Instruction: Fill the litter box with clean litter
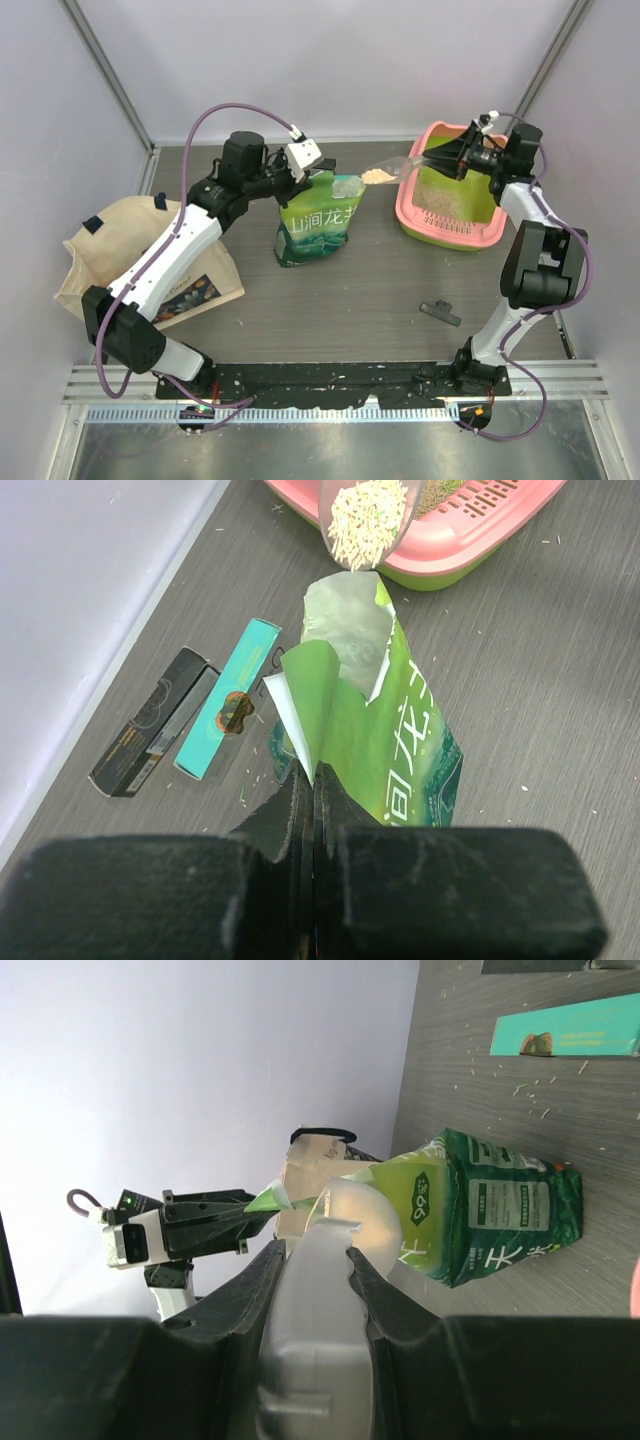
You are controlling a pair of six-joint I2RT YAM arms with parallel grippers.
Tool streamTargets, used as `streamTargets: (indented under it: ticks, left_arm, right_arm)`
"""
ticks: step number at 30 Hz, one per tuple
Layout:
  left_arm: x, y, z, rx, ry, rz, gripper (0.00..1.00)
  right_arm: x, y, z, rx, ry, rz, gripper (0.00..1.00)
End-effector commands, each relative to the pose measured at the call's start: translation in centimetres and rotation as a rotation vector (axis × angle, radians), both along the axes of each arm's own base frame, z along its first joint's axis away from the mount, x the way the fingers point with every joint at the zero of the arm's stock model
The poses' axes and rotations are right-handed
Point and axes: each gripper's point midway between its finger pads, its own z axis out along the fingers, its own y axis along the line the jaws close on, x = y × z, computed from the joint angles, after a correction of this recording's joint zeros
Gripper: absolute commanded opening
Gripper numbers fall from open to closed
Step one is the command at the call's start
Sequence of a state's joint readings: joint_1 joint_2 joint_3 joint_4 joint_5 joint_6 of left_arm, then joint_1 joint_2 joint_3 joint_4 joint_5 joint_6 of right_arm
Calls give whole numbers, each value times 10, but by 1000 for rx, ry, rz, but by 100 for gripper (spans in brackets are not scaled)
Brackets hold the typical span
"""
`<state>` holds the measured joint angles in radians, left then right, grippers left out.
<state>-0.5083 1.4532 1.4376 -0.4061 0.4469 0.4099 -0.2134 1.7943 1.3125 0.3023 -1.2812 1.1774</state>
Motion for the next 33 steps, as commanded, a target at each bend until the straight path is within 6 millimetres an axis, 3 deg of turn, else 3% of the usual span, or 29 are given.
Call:
streamTargets:
  ticks: [1,16,33]
  left_arm:
    - [5,-8,45,-66,-124,-41,0]
    - [9,-14,42,-66,-106,-59,0]
    - [9,-18,36,-65,-88,-78,0]
  right_arm:
    - [-11,-17,28,-16,-96,-34,1]
    - [-6,-79,19,-10,-80,-186,1]
    - [-8,-132,8,-20,-54,-361,1]
